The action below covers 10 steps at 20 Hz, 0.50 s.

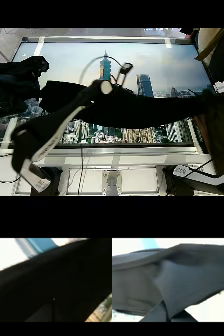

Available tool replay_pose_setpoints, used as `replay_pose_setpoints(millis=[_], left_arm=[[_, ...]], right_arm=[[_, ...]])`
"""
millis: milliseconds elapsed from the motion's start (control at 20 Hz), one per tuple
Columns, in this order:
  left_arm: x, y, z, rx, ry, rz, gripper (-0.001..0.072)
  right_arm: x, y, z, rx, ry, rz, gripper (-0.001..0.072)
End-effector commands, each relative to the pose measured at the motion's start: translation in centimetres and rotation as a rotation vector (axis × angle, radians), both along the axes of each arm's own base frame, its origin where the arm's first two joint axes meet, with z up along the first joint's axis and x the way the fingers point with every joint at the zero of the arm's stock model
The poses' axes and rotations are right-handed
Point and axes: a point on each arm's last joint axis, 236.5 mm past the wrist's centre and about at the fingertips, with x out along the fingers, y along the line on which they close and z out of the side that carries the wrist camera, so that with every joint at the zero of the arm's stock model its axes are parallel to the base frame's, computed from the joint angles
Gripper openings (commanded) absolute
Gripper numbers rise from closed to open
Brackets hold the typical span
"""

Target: Fold the clothes and pants, and hang the long-sleeved shirts on hangers.

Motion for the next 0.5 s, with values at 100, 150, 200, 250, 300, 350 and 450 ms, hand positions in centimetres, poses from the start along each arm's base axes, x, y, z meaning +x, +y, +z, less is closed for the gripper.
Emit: replay_pose_setpoints(millis=[100, 150, 200, 250, 300, 350, 450], left_arm=[[-4.8, -7.6, -5.6, -0.055, 0.179, -0.111, 0.0015], [-5.6, -8.2, -6.7, -0.063, 0.221, -0.11, 0.0015], [-6.1, -8.5, -7.9, -0.063, 0.253, -0.109, 0.0016], [-6.2, -8.6, -8.8, -0.059, 0.273, -0.105, 0.0016], [-6.4, -8.6, -9.4, -0.058, 0.292, -0.102, 0.0015], [-6.3, -8.4, -9.6, -0.052, 0.29, -0.102, 0.0015], [-5.2, -7.1, -8.6, -0.049, 0.296, -0.097, 0.0015]], right_arm=[[3.7, 12.0, 6.6, -0.053, -0.122, 0.279, 0.0007], [3.6, 14.1, 6.7, -0.065, -0.118, 0.325, 0.0007], [3.5, 15.8, 6.5, -0.076, -0.112, 0.36, 0.0007], [3.2, 17.4, 6.3, -0.089, -0.103, 0.396, 0.0007], [3.1, 18.6, 6.1, -0.103, -0.099, 0.42, 0.0007], [3.0, 19.8, 6.0, -0.11, -0.097, 0.437, 0.0007], [3.0, 21.7, 5.9, -0.115, -0.105, 0.455, 0.0007]])
